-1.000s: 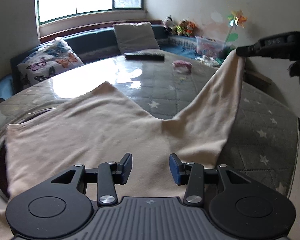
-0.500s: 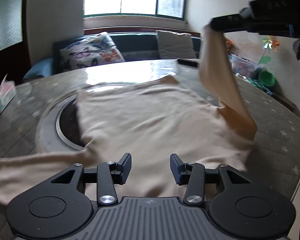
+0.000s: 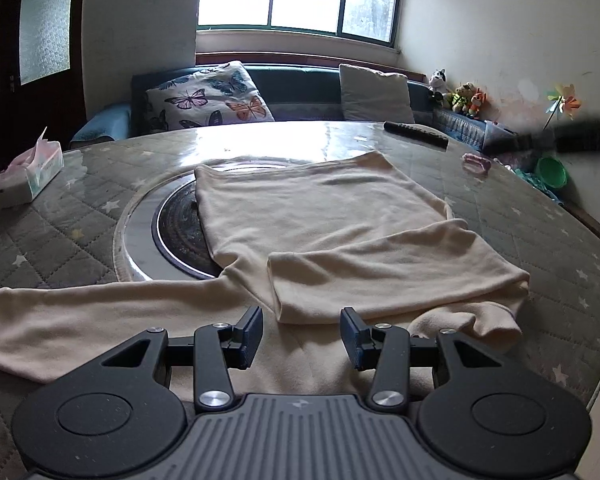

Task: Fold clothes
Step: 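Release the folded side and withdraw the right gripper, then grasp the other sweatshirt side and sleeve with the left gripper, then fold the held side across the body with the left gripper and release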

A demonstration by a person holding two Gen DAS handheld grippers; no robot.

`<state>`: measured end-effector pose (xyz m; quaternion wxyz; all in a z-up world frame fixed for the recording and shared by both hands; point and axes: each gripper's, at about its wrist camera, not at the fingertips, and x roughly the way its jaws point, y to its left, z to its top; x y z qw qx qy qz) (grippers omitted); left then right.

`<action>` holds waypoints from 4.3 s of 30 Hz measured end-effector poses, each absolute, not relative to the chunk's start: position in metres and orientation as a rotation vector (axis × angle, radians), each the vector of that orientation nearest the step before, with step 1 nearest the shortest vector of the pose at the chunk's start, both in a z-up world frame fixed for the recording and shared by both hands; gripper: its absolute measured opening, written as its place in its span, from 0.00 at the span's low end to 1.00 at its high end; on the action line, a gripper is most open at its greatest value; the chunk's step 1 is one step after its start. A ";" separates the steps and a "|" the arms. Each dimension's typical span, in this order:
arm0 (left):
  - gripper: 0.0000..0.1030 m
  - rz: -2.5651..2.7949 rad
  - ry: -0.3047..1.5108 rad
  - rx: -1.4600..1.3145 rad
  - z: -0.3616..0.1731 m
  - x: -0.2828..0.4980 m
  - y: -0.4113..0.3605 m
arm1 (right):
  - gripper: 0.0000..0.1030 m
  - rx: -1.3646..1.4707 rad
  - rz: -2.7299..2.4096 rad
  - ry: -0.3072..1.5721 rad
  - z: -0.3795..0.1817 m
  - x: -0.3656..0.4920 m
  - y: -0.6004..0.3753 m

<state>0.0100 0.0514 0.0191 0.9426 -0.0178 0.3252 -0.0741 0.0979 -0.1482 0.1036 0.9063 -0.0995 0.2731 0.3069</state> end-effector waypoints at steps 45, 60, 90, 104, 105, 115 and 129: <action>0.11 -0.131 0.711 -0.074 0.006 0.084 0.028 | 0.17 -0.155 0.629 0.757 0.010 0.149 -0.147; 0.12 -0.015 0.690 -0.144 0.009 0.049 0.083 | 0.18 -0.220 0.711 0.746 0.004 0.141 -0.088; 0.35 0.516 0.618 -0.425 0.011 -0.021 0.222 | 0.30 -0.348 0.894 0.676 0.009 0.089 -0.025; 0.05 0.529 0.586 -0.460 0.017 -0.021 0.224 | 0.33 -0.292 0.871 0.628 0.036 0.080 -0.058; 0.05 0.507 0.570 -0.450 0.024 -0.020 0.218 | 0.33 -0.284 0.863 0.629 0.037 0.080 -0.063; 0.05 0.020 0.457 -0.264 0.085 0.004 0.088 | 0.33 -0.176 0.730 0.647 0.041 0.090 -0.121; 0.21 -0.340 0.634 -0.062 0.048 0.029 -0.030 | 0.33 -0.023 0.554 0.692 0.034 0.107 -0.203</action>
